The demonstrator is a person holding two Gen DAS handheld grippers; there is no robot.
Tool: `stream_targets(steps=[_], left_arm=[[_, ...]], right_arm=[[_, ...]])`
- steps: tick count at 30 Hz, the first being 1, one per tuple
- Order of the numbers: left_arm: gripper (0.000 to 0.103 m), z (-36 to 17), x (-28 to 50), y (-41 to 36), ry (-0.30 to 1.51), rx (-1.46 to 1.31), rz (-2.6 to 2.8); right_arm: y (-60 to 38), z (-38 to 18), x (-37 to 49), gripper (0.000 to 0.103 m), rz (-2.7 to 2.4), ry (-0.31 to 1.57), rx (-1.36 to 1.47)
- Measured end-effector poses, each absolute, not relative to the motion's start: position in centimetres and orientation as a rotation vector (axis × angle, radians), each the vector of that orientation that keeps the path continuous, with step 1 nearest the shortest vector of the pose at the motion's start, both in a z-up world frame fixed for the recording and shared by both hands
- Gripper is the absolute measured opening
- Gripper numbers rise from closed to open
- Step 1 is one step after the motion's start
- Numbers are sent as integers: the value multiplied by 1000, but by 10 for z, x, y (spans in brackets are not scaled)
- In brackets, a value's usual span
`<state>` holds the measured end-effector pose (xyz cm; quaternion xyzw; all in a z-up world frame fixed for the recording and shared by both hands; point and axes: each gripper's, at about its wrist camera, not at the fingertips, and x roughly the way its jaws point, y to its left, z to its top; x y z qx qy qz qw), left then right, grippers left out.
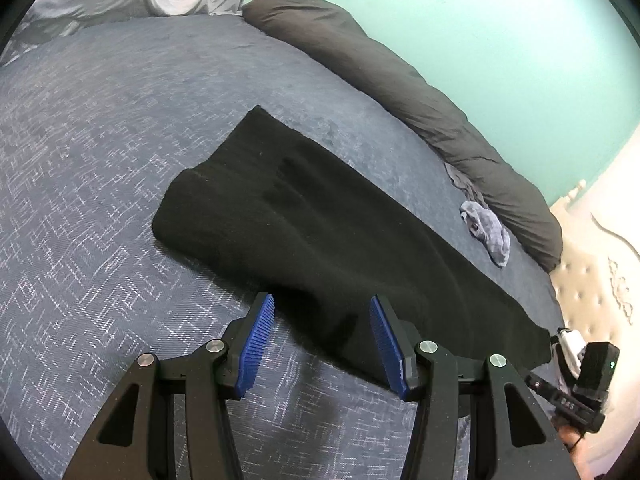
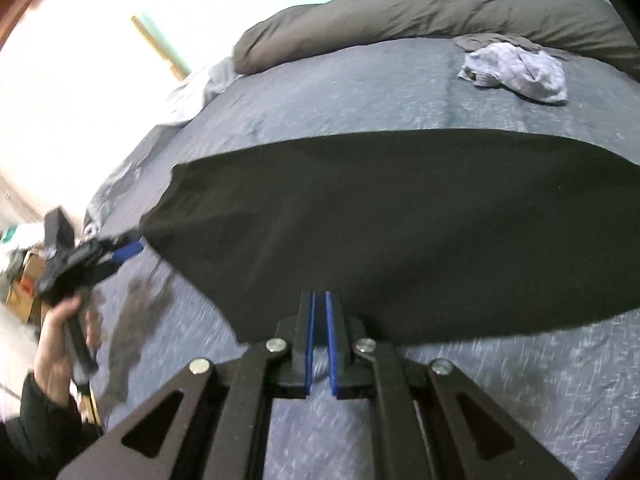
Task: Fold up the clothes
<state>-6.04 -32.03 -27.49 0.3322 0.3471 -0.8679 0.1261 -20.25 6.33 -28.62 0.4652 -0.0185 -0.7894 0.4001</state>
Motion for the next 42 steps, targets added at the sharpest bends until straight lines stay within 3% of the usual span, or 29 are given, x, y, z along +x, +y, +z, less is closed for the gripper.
stream_targets(steps=[8,12,23,28,32,36,39,41,42], left_arm=[[54,-283,-60,-333,1039,972,-2484],[62,-285,-57,-341,1078,935,-2457],[62,-301,-58,-366,1230,873,-2417],[24,-302,-55,-374,1243,847,-2425],[17,-295,-53,-376,1185,810,-2435],[18,-303,-47,-383,1278,789,-2387],[24,-306,-43,-384,1317,790,-2355],[28,-303,-41,-383,1304,790,-2353],[36,-301,-40,-382,1297,789,-2347]], right_arm=[[37,-335,-211,6,-1990,4,1312],[46,-331,-203,6,-1996,-17,1281],[71,-320,-196,6,-2027,-109,1252],[81,-319,-201,6,-2038,-119,1254],[90,-316,-204,6,-2053,-114,1259],[107,-310,-208,6,-2085,-83,1261],[141,-305,-221,7,-2146,-123,1289],[167,-302,-232,13,-2198,-169,1309],[181,-300,-238,22,-2228,-188,1315]])
